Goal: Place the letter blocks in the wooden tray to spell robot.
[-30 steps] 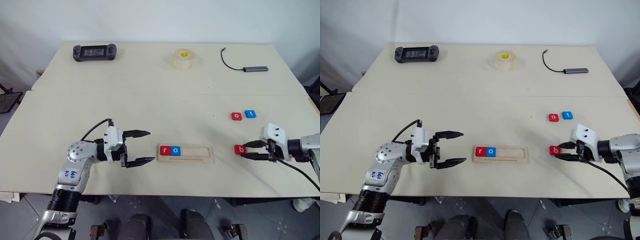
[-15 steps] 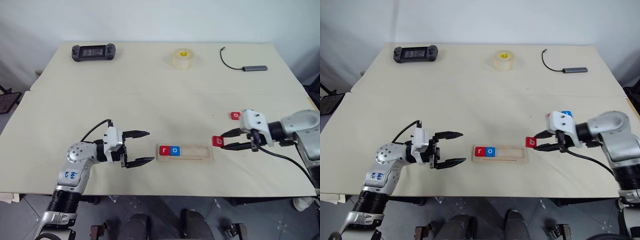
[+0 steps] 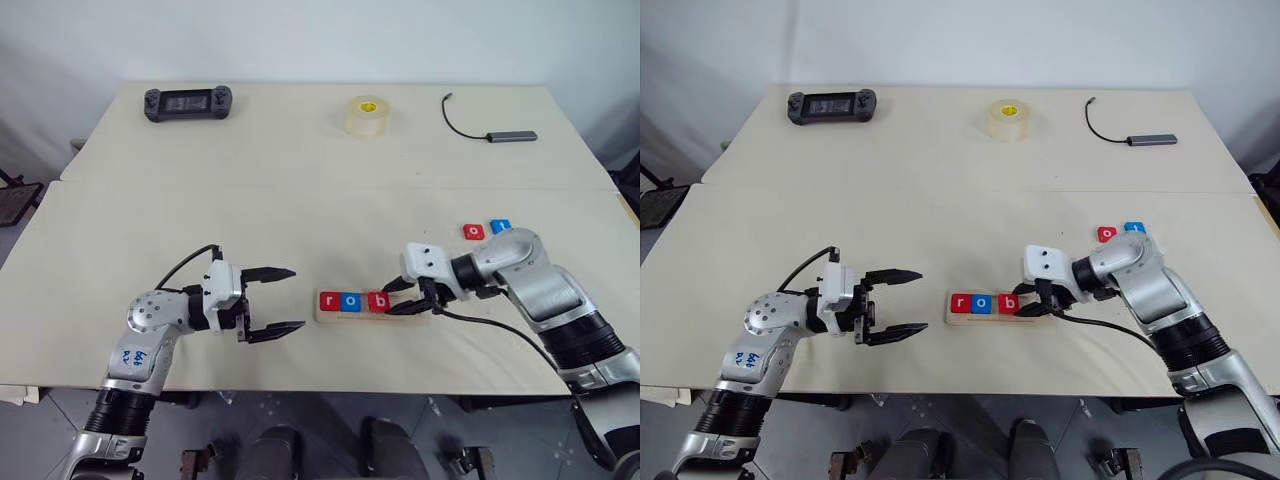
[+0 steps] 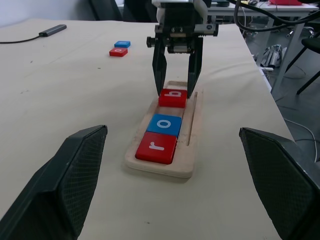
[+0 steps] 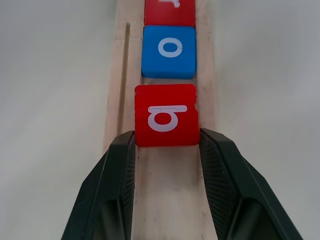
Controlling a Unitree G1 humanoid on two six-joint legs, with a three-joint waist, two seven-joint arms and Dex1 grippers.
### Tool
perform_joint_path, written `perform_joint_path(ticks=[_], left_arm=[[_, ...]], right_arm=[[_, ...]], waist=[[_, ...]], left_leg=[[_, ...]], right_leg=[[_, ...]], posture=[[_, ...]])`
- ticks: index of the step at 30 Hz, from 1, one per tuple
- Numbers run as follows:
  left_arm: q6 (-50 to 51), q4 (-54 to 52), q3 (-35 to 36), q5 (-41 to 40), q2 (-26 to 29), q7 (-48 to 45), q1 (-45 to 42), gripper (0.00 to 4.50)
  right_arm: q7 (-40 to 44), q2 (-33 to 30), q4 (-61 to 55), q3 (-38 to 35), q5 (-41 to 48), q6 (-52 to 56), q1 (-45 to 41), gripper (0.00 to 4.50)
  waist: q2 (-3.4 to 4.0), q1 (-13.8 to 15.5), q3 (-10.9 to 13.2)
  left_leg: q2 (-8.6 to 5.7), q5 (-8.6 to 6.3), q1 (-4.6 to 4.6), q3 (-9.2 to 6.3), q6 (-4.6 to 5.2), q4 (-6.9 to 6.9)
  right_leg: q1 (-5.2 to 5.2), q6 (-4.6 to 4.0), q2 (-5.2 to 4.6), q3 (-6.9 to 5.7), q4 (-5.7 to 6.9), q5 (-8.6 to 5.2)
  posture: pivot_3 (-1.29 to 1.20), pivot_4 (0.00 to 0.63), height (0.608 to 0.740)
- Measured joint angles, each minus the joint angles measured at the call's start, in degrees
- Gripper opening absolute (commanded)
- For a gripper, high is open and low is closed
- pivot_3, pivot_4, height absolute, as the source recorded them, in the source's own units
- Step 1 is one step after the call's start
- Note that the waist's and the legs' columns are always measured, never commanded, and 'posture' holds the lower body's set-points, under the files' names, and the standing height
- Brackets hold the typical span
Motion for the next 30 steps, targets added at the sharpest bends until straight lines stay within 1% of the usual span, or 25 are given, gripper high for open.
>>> perform_joint_path(ticks=[5, 7, 10, 11, 13, 14, 17, 22, 24, 27, 29, 30], left_arm=[[0.03, -0.34, 0.01, 0.00, 0.00, 0.56, 0.18, 4.50], [0.02, -0.50, 0.01, 0.00, 0.00, 0.66, 0.18, 4.50], [0.02, -0.55, 0.01, 0.00, 0.00, 1.01, 0.18, 4.50], [0.02, -0.55, 0.01, 0.00, 0.00, 1.07, 0.18, 4.50], [0.01, -0.55, 0.01, 0.00, 0.00, 1.09, 0.18, 4.50], [0.01, -0.55, 0.01, 0.00, 0.00, 1.09, 0.18, 4.50], [-0.03, -0.53, -0.03, 0.00, -0.04, 1.09, 0.10, 4.50], [-0.14, -0.42, 0.00, -0.01, -0.16, 1.10, -0.12, 4.50], [-0.18, -0.38, -0.14, 0.01, -0.29, 1.09, -0.26, 4.50], [-0.61, 0.23, -0.15, 0.02, -0.58, 1.18, -0.30, 4.50], [-0.66, 0.88, 0.13, 0.03, -0.53, 1.21, -0.19, 4.50], [-0.64, 0.93, 0.01, 0.03, -0.62, 1.24, -0.30, 4.50]], right_arm=[[-0.03, 0.66, -0.14, 0.00, -0.09, 0.41, -0.76, 1.47], [-0.15, 1.16, -0.16, 0.07, -0.15, 1.18, -0.77, 2.20], [-0.27, 1.33, -0.37, 0.10, -0.15, 2.35, -0.77, 3.15], [-0.32, 1.32, -0.42, 0.10, -0.20, 2.50, -0.76, 3.58], [-0.56, 1.21, -0.44, 0.09, -0.42, 2.45, -0.76, 4.26], [-0.74, 1.07, -0.45, 0.03, -0.56, 2.47, -0.75, 4.48], [-0.82, 0.23, -1.46, -0.60, -0.25, 3.03, -0.48, 4.48], [-1.69, -3.41, -8.00, -8.16, 4.71, 5.37, 5.84, 4.48], [-4.26, -3.65, -9.77, -13.16, 6.62, 5.85, 10.18, 4.48], [-11.20, -3.70, -11.67, -26.24, 8.46, 4.01, 23.19, 4.48], [-15.20, -2.30, -11.70, -33.23, 9.21, 1.34, 28.60, 4.48], [-17.15, -0.37, -12.36, -37.67, 10.51, -0.67, 31.40, 4.48]], waist=[[0.00, -0.04, 0.00], [0.00, -0.05, 0.00], [0.00, -0.04, 0.00], [0.00, -0.02, 0.00], [0.00, -0.02, 0.00], [0.00, -0.02, 0.00], [0.00, -0.03, 0.00], [0.00, 0.32, 0.00], [0.00, 0.34, 0.00], [-0.01, 1.54, 0.00], [0.00, 1.51, 0.00], [-0.01, 1.52, -0.01]], left_leg=[[0.00, 0.00, 0.00, -0.01, 0.00, 0.00], [0.00, 0.00, 0.00, 0.00, 0.00, 0.00], [0.00, 0.00, 0.00, 0.00, 0.00, 0.00], [0.00, 0.00, 0.00, -0.01, 0.00, 0.00], [0.00, 0.00, 0.00, 0.00, 0.00, 0.00], [0.00, 0.00, 0.00, -0.01, 0.00, 0.00], [0.00, 0.00, 0.00, 0.00, 0.00, 0.00], [-0.01, -0.01, -0.01, -0.06, 0.02, 0.00], [-0.01, -0.01, -0.02, -0.06, 0.01, 0.00], [-0.04, -0.01, -0.03, -0.11, 0.01, -0.03], [-0.06, -0.01, -0.02, -0.02, 0.03, -0.03], [-0.04, -0.01, 0.03, -0.03, 0.02, -0.02]], right_leg=[[0.00, 0.00, 0.01, -0.02, 0.00, 0.00], [0.00, 0.00, 0.01, -0.02, 0.01, 0.00], [0.00, 0.00, 0.01, -0.02, 0.01, 0.00], [0.00, 0.00, 0.00, -0.02, 0.01, 0.00], [0.00, 0.00, 0.00, -0.02, 0.01, 0.00], [0.00, 0.00, 0.00, -0.02, 0.01, 0.00], [0.00, 0.00, 0.00, -0.02, 0.00, 0.00], [0.04, 0.00, -0.03, -0.10, -0.02, 0.00], [0.05, 0.00, -0.04, -0.11, -0.03, 0.00], [0.08, -0.02, -0.05, -0.21, -0.03, -0.01], [0.07, -0.02, -0.07, -0.16, -0.03, -0.01], [0.12, -0.02, -0.04, -0.17, -0.01, -0.01]], posture=[[0.00, 0.150, 0.740], [0.00, 0.150, 0.740], [0.00, 0.150, 0.740], [0.00, 0.150, 0.740], [0.00, 0.150, 0.740], [0.00, 0.150, 0.740], [0.00, 0.150, 0.740], [0.00, 0.150, 0.740], [0.00, 0.150, 0.740], [0.00, 0.150, 0.740], [0.00, 0.150, 0.740], [0.00, 0.150, 0.740]])
